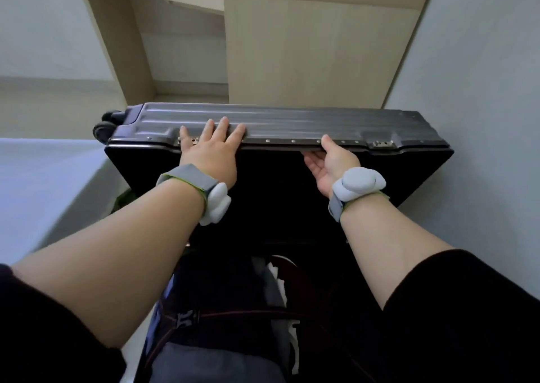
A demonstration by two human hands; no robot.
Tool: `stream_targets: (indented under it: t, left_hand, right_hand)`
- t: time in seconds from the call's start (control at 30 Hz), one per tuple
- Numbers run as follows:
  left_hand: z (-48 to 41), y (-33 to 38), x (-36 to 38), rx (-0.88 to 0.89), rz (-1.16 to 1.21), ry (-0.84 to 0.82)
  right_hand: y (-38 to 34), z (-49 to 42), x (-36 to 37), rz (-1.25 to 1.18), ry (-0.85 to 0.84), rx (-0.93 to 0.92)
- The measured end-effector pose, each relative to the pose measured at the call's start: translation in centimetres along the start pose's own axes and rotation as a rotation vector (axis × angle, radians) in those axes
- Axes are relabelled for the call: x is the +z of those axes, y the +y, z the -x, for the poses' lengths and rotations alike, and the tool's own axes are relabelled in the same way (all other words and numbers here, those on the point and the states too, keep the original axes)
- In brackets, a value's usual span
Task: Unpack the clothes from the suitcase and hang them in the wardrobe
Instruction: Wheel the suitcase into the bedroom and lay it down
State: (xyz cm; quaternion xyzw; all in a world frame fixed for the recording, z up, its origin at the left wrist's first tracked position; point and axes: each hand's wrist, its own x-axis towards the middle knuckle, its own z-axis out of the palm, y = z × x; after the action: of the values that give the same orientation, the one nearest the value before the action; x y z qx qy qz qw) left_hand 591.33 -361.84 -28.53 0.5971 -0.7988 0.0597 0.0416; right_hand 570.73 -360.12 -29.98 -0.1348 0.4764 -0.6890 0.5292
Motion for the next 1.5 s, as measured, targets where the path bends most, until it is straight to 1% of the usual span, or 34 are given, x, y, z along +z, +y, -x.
stream_targets:
  t: [0.13, 0.27, 0.43, 0.6, 0.67, 0.73, 0.83, 1.1, 1.33, 1.5]
  left_hand:
    - [-1.6, 1.0, 1.3, -0.104, 0.053, 0.047]
    - [-1.7, 1.2, 3.4, -0.121, 0.039, -0.032]
    - [-1.7, 0.4, 5.0, -0.216, 0.066, -0.114]
    - [-1.6, -0.2, 6.2, -0.284, 0.087, -0.143]
    - [-1.2, -0.4, 6.5, -0.283, 0.089, -0.151]
    - [-1.0, -0.6, 6.7, -0.283, 0.084, -0.173]
    - [-0.9, -0.8, 6.9, -0.285, 0.083, -0.206]
    - [-0.5, -0.7, 7.7, -0.278, 0.096, -0.251]
    - [-0.9, -0.7, 8.0, -0.278, 0.132, -0.234]
    - [-0.9, -0.3, 8.2, -0.242, 0.153, -0.209]
  right_hand:
    - [-1.3, -5.0, 2.3, 0.023, -0.089, 0.011]
    - [-1.6, -10.0, 4.5, 0.083, -0.133, 0.045]
    - [-2.1, -14.3, 6.1, 0.139, -0.146, 0.06]
    - [-1.8, -17.3, 7.2, 0.197, -0.184, 0.114]
    - [-1.8, -18.3, 7.3, 0.21, -0.177, 0.095]
    - [-1.9, -19.2, 7.4, 0.222, -0.173, 0.116]
    - [-1.8, -20.6, 7.5, 0.254, -0.188, 0.139]
    - [-0.9, -22.9, 7.9, 0.308, -0.243, 0.12]
    - [-0.4, -23.7, 8.0, 0.225, -0.204, 0.12]
    - [0.5, -22.4, 7.6, 0.233, -0.212, 0.076]
